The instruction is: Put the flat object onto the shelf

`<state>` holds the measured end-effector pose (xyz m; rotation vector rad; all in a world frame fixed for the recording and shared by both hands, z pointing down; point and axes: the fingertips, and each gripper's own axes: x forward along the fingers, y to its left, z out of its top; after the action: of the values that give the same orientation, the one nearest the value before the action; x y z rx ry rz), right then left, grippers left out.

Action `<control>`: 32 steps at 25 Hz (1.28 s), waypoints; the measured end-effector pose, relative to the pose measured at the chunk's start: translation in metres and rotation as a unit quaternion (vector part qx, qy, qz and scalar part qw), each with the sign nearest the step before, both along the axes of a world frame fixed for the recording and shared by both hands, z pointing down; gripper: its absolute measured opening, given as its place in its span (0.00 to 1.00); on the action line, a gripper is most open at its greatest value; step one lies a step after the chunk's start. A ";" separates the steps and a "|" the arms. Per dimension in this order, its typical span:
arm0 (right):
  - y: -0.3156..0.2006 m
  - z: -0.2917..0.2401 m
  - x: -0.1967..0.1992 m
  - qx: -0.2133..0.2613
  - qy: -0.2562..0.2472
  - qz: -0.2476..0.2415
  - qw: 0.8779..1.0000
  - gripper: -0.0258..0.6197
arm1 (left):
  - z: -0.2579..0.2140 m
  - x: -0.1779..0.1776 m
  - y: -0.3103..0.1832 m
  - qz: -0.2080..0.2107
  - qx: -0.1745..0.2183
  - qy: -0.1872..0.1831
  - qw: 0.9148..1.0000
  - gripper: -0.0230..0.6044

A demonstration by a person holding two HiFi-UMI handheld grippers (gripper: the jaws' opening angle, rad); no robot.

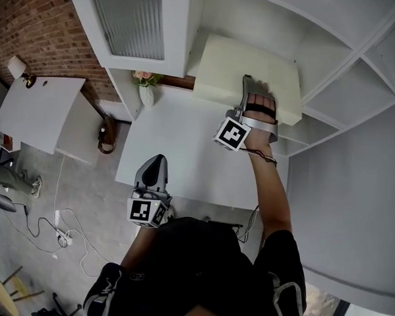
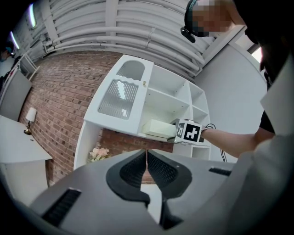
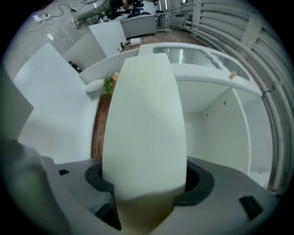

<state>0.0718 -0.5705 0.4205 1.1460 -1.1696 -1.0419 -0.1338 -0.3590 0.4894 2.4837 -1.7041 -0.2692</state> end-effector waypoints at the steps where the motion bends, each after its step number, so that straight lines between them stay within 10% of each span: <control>1: -0.007 0.006 0.001 -0.016 0.007 0.006 1.000 0.55 | 0.001 -0.002 -0.002 -0.002 -0.001 -0.001 1.000 0.06; 20: -0.094 0.035 0.013 -0.138 -0.029 0.025 0.990 0.73 | 0.012 -0.001 -0.019 0.002 -0.019 -0.008 1.000 0.06; 32: -0.069 0.020 0.011 -0.124 -0.070 -0.034 0.989 0.76 | 0.009 0.010 0.005 0.005 -0.018 -0.007 1.000 0.06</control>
<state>0.0828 -0.6394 0.4401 1.0009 -1.4160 -0.8490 -0.1241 -0.3536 0.4988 2.4733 -1.6866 -0.2185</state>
